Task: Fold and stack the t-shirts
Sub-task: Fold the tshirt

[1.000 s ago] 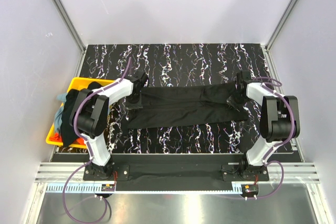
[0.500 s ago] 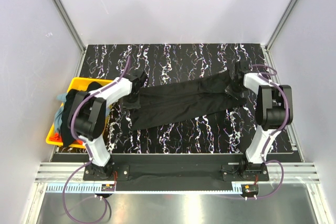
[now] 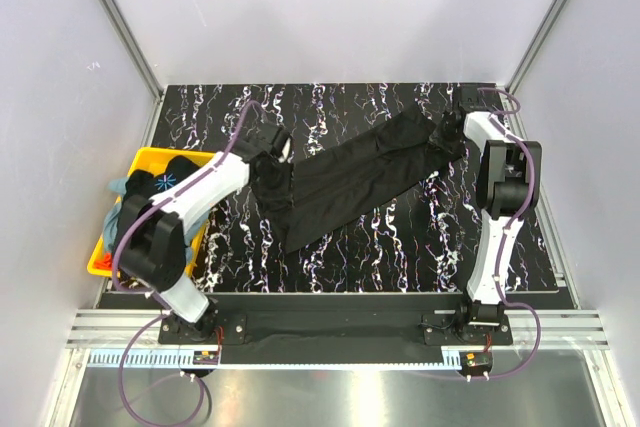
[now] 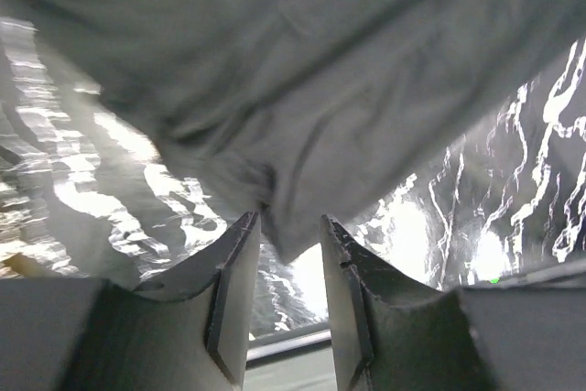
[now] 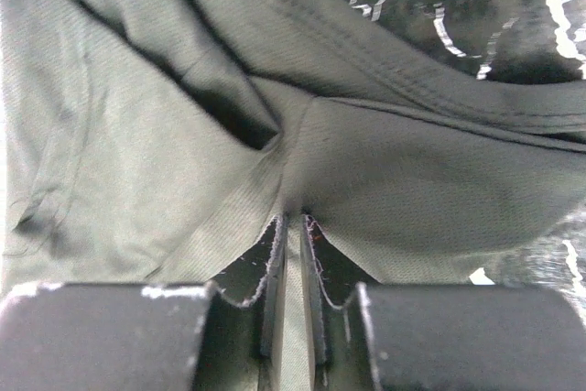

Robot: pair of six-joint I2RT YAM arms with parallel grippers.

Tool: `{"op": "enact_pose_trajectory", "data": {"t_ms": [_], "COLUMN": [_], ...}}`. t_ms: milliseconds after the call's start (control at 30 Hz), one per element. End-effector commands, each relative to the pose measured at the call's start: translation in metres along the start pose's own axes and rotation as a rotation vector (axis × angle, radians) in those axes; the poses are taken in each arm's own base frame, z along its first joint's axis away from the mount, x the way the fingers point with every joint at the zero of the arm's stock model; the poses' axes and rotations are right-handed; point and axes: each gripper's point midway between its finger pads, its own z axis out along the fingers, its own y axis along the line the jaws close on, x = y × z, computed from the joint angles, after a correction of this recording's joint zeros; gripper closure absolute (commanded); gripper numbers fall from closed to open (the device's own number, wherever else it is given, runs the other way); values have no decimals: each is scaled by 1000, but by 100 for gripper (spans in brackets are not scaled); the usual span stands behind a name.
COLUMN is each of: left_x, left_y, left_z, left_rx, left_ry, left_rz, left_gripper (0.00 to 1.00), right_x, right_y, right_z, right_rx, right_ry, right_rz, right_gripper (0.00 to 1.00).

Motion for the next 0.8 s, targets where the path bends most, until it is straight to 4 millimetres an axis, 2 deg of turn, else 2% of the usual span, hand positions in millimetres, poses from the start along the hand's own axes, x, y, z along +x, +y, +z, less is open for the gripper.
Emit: {"op": "enact_pose_trajectory", "data": {"t_ms": [0, 33, 133, 333, 433, 533, 567, 633, 767], "left_x": [23, 27, 45, 55, 63, 80, 85, 96, 114], "left_y": [-26, -29, -45, -44, -38, -22, -18, 5, 27], "left_z": [26, 33, 46, 60, 66, 76, 78, 84, 87], "left_rx": [130, 130, 119, 56, 6, -79, -102, -210, -305], "left_ry": [94, 108, 142, 144, 147, 167, 171, 165, 169], "left_rz": [9, 19, 70, 90, 111, 112, 101, 106, 69], "left_gripper": [63, 64, 64, 64, 64, 64, 64, 65, 65], "right_x": [-19, -24, -26, -25, -23, -19, -20, -13, -9], "right_y": [19, 20, 15, -5, -26, -48, -50, -61, -80], "right_z": [-34, -44, -58, -63, -56, -43, -39, -25, -8], "right_rx": [-82, -84, -87, -62, -7, 46, 50, 88, 160], "right_ry": [-33, -55, -68, -63, -52, -32, -27, 4, 27], "right_rz": [-33, -33, -22, -29, -7, 40, 47, 54, 60], "right_gripper": [82, 82, 80, 77, 80, 81, 81, 81, 82]}}
